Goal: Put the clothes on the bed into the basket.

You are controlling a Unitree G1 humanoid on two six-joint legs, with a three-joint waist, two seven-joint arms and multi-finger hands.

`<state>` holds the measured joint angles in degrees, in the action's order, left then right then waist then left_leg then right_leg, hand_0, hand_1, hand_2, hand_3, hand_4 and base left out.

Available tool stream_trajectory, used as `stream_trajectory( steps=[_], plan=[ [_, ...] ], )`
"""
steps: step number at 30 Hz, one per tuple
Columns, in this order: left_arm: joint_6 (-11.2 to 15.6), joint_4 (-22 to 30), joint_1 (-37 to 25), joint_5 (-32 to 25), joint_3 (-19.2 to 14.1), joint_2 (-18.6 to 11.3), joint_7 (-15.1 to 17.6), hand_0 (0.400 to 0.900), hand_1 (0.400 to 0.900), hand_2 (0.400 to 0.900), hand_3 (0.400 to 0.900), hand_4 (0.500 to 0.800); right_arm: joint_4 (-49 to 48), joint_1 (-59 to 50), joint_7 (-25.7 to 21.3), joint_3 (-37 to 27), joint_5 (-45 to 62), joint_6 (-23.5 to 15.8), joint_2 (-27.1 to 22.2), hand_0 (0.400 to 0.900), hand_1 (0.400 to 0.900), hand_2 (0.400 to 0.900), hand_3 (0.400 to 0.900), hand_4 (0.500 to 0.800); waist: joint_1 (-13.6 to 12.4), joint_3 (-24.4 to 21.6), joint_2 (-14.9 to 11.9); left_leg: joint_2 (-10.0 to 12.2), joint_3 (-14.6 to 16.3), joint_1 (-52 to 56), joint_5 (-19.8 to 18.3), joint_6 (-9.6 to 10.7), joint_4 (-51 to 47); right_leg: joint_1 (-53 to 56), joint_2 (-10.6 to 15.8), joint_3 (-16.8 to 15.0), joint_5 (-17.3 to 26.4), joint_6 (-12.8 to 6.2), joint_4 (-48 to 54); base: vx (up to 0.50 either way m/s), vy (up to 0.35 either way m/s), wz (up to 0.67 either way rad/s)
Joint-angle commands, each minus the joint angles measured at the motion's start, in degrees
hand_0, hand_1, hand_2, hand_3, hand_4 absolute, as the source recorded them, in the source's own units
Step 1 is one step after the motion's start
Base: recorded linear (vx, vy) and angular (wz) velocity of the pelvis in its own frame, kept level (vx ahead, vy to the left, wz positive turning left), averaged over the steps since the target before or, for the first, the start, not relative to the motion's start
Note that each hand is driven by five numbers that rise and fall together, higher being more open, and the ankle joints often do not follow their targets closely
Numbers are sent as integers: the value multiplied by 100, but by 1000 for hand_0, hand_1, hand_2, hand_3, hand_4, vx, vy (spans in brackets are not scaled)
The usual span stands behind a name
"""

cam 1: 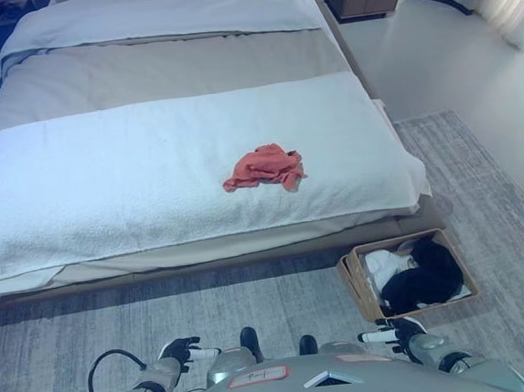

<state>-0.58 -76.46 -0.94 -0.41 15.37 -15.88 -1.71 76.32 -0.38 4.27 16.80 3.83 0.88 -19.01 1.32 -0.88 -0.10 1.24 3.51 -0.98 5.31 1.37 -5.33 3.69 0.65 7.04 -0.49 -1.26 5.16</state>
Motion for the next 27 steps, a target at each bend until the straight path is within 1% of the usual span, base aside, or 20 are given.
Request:
stream_trajectory(
  steps=[1,3,4,5,6,7,9,10,12,14,15,16,18,20,21,23,26,27],
  plan=[
    [8,-220,-361,-60,-140,-170,111,900,900,900,900,800,-12,-209,-12,184,50,-64,-54,900,900,900,900,800,27,211,-108,8,-59,383,-738,73,33,-102,155,-39,-199,-232,-185,-21,-77,16],
    [4,-194,-378,-83,-144,-186,108,900,900,900,900,800,-51,-222,-14,174,81,-72,-77,900,900,900,900,800,37,290,-130,14,-115,173,-828,65,408,-211,135,-96,-297,-162,-359,-55,-90,21],
    [5,-172,-399,-104,-135,-194,107,900,900,900,900,800,-74,-234,-18,169,102,-71,-92,900,900,900,900,800,44,341,-142,-22,-155,-18,-896,86,715,-259,129,-111,-340,-116,-416,-71,-96,24],
    [10,-161,-413,-117,-131,-195,106,900,900,900,900,800,-96,-227,-21,170,105,-75,-112,900,900,900,900,800,47,392,-167,-83,-199,-211,-976,118,1105,-283,130,-136,-362,-75,-459,-62,-105,23],
    [7,-148,-427,-145,-137,-186,103,900,900,900,900,800,-111,-233,-14,165,110,-76,-148,900,900,900,900,800,25,472,-209,-192,-268,-431,-1035,156,1574,-276,147,-175,-391,-26,-486,-78,-106,15],
    [5,-125,-467,-197,-133,-190,92,900,900,900,900,800,-131,-265,-25,165,125,-81,-189,900,900,900,900,800,-13,584,-240,-301,-448,-716,-1013,191,2046,-291,140,-193,-393,21,-519,-102,-108,11],
    [20,-112,-570,-291,-108,-192,77,900,900,900,900,800,-159,-318,-31,175,159,-94,-255,900,900,900,900,800,-112,759,-326,-609,-932,-1187,-858,272,2782,-279,162,-181,-378,85,-533,-59,-115,22],
    [28,-120,-572,-313,-96,-190,60,900,900,900,900,800,-163,-308,-38,152,169,-97,-268,900,900,900,900,800,-83,753,-319,-621,-953,-1328,-782,269,2781,-259,124,-131,-397,104,-509,36,-93,33],
    [22,-128,-524,-336,-90,-185,18,900,900,900,900,800,-159,-295,-51,132,204,-101,-295,900,900,900,900,800,-91,744,-296,-518,-818,-1616,-711,204,2342,-207,53,-59,-509,127,-489,100,-48,16],
    [18,-128,-411,-304,-81,-193,19,900,900,900,900,800,-171,-291,-70,144,220,-104,-305,900,900,900,900,800,-169,735,-280,-492,-862,-1788,-366,130,1749,-116,-94,-98,-591,138,-471,177,-13,-13],
    [25,-130,-382,-307,-79,-201,28,900,900,900,900,800,-169,-291,-78,159,224,-115,-303,900,900,900,900,800,-205,726,-257,-417,-929,-1869,-190,119,1306,-83,-164,-137,-662,148,-466,199,21,-28],
    [29,-133,-364,-315,-73,-219,53,900,900,900,900,800,-176,-294,-94,182,234,-122,-306,900,900,900,900,800,-234,744,-242,-321,-988,-1972,-38,137,965,-36,-206,-200,-725,150,-468,219,47,-39],
    [50,-139,-311,-326,-90,-248,73,900,900,900,900,800,-203,-278,-92,188,240,-139,-320,900,900,900,900,800,-278,754,-220,-183,-1057,-2122,126,175,498,94,-264,-379,-825,138,-461,252,75,-56],
    [52,-165,-272,-323,-140,-275,71,900,900,900,900,800,-204,-276,-52,186,260,-155,-316,900,900,900,900,800,-356,711,-204,-142,-1052,-2075,269,211,445,295,-286,-610,-875,82,-404,300,121,-72],
    [45,-196,-246,-328,-181,-292,59,900,900,900,900,800,-193,-270,-19,186,253,-145,-295,900,900,900,900,800,-375,638,-211,-137,-1075,-1988,295,163,470,355,-270,-724,-919,47,-411,321,163,-58],
    [40,-247,-227,-323,-208,-340,53,900,900,900,900,800,-180,-212,27,126,289,-149,-262,900,900,900,900,800,-357,483,-280,-195,-1064,-1978,392,131,651,470,-146,-809,-1016,-35,-414,337,193,-31],
    [35,-263,-296,-227,-142,-395,40,900,900,900,900,800,-135,-225,101,74,306,-128,-202,900,900,900,900,800,-338,366,-444,-485,-877,-2227,31,-17,1398,391,124,-968,-1119,-210,-813,323,225,-31],
    [35,-240,-332,-240,-122,-426,28,900,900,900,900,800,-121,-235,123,95,283,-119,-185,900,900,900,900,800,-341,322,-480,-534,-832,-2255,-67,-58,1502,290,168,-1011,-1097,-252,-1002,269,194,-40]
  ],
)
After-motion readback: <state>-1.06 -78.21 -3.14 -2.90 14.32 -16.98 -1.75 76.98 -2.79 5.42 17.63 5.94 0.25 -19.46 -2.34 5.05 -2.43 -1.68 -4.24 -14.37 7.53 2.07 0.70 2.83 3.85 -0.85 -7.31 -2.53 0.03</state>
